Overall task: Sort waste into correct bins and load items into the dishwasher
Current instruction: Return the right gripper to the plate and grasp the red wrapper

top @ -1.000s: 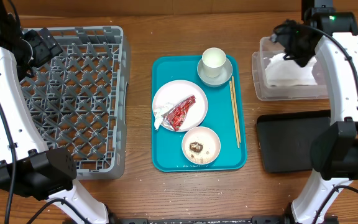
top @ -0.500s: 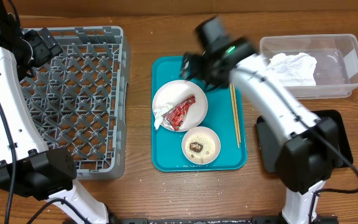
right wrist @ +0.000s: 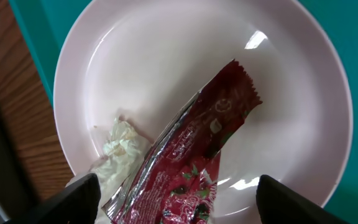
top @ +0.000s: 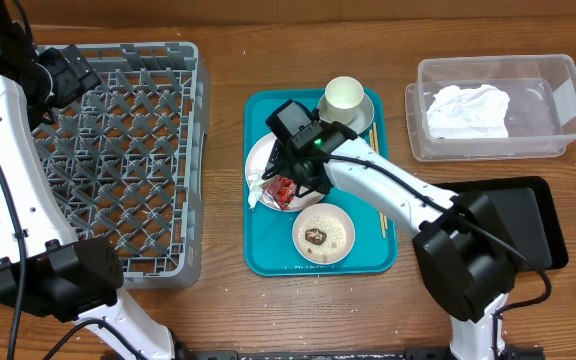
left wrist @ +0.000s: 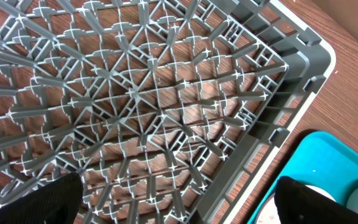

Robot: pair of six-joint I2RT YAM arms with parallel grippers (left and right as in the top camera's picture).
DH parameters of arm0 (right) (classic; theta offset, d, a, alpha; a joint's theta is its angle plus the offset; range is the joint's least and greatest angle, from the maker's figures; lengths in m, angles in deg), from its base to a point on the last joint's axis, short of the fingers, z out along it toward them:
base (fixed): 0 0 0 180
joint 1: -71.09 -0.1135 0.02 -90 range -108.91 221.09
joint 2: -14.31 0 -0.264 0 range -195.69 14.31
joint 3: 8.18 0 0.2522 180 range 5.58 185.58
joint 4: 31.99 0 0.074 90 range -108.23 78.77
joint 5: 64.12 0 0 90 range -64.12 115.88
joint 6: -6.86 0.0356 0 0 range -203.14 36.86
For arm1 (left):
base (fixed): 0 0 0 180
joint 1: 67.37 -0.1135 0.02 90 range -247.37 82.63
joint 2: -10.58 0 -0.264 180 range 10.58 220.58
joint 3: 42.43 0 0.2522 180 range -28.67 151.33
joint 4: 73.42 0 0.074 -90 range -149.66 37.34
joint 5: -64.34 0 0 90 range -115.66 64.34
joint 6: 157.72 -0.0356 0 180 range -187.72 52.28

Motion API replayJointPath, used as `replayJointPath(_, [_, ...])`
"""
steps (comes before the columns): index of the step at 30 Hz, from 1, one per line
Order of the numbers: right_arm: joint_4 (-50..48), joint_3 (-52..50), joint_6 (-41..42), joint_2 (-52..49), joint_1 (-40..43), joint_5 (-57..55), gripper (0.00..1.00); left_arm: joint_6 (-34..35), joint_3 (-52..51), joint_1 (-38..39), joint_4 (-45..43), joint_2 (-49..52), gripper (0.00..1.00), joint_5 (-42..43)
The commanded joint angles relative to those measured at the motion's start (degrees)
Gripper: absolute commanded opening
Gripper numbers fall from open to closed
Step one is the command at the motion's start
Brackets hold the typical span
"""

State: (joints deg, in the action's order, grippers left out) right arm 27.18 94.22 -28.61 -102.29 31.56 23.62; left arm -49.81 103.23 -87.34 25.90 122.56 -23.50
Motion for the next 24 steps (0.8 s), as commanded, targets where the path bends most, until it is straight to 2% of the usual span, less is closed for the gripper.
replayJointPath(1, [-1.8,-0.5,1.5,-2.7,0.2,-1.2,0.77,0.5,1.0,0.2,-0.1,0.1,1.0,0.3])
replayJointPath(5, [-3.4,-0.5,1.3,-2.9,0.3,-1.1,0.66,0.5,1.0,0.2,-0.1,0.1,1.0,0.3])
replayJointPath(10, [-2.9,-0.5,1.3,-3.0,0.3,-0.5,0.65,0.5,1.0,0.2,-0.1,0.1,1.0,0.3])
replayJointPath(14, [-2.9,-0.5,1.3,-3.2,0.3,-0.3,0.59,0.5,1.0,0.2,-0.1,0.1,1.0,0.3])
replayJointPath(22, [-2.7,-0.5,1.2,-4.3,0.3,2.0,0.61,0.5,1.0,0.2,-0.1,0.1,1.0,0.3])
replayJointPath(24, [-2.7,-0.5,1.2,-4.3,0.3,2.0,0.54,0.5,1.0,0.2,-0.1,0.1,1.0,0.3])
